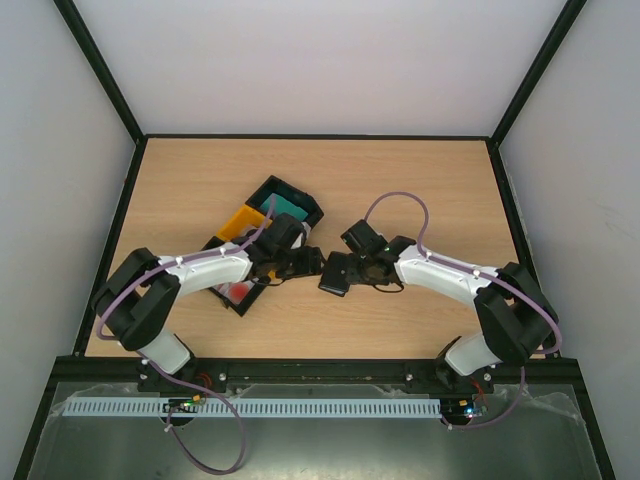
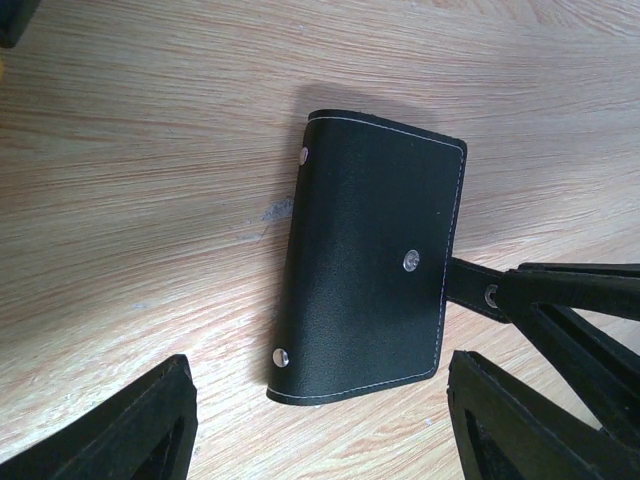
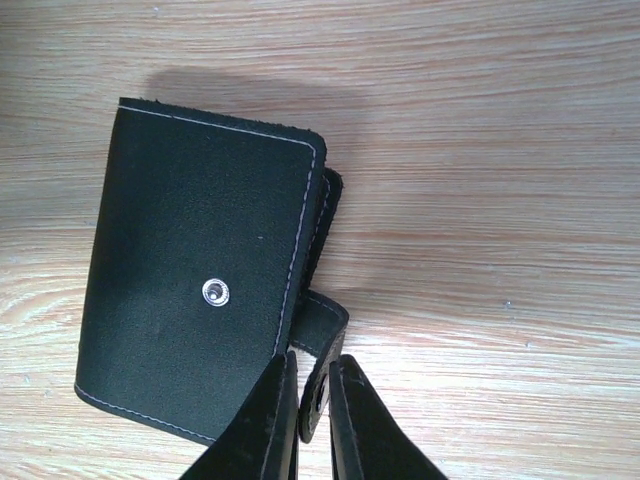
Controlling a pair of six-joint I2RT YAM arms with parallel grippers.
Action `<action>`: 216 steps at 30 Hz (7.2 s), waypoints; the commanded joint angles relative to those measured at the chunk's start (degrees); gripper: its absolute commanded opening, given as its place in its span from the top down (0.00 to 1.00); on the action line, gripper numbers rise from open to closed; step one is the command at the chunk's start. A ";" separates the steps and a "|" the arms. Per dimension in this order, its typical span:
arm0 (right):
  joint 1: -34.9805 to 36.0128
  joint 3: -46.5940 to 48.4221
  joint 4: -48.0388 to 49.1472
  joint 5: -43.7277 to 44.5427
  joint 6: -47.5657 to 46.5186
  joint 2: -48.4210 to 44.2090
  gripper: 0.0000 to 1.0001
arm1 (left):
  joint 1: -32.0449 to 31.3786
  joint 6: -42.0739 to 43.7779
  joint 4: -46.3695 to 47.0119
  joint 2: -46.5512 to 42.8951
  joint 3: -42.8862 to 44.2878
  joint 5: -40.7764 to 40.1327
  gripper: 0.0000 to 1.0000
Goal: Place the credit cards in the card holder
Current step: Close the card holder at the center of the board, then reset both arms
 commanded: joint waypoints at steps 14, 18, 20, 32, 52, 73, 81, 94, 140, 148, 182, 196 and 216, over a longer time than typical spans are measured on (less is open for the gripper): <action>-0.39 -1.53 3.63 -0.16 -0.98 -1.14 0.98 | -1.07 0.30 1.65 3.62 0.68 0.66 0.27; -2.34 -1.59 7.52 -5.13 -4.41 -0.67 0.98 | -1.18 -0.42 2.43 4.98 0.89 -1.16 0.30; -3.25 -1.38 9.00 -7.62 -5.79 -0.03 0.98 | -1.18 -1.06 3.52 5.23 0.61 -2.52 0.34; -5.99 3.20 8.80 -14.90 -14.54 6.93 0.98 | -1.13 -0.73 7.92 11.12 2.92 -6.43 0.45; -6.40 8.24 6.65 -15.92 -15.29 12.80 0.98 | -1.95 -1.54 10.87 13.35 -0.45 -3.22 0.77; -6.40 6.87 9.79 -13.56 -11.38 14.28 0.98 | -2.24 -1.90 11.04 14.12 -0.45 -2.48 0.77; -6.10 4.46 11.34 -8.79 -7.55 11.61 0.98 | -2.24 -1.99 11.19 14.32 -0.43 -2.04 0.77; -3.19 2.51 14.89 -9.28 -4.72 12.33 0.98 | -2.24 -2.25 11.42 14.51 -0.54 -1.80 0.77; 0.28 -26.40 35.05 -7.94 3.30 15.79 0.98 | -2.22 -2.78 9.01 15.21 0.23 -3.00 0.83; 1.65 -29.33 36.37 -3.55 3.96 16.50 0.98 | -2.15 -3.04 8.54 15.25 0.71 -3.10 0.85; -0.39 4.11 9.26 9.42 -1.20 -6.13 0.57 | 0.38 2.99 0.61 2.91 6.11 -5.24 0.57; -2.63 9.32 -8.70 29.19 -7.62 -33.24 0.22 | 0.81 12.15 -12.22 -35.64 5.69 -24.96 0.00; -2.67 17.14 -26.40 36.42 -0.47 -54.85 0.02 | 0.79 13.29 -32.36 -71.23 10.76 -48.34 0.00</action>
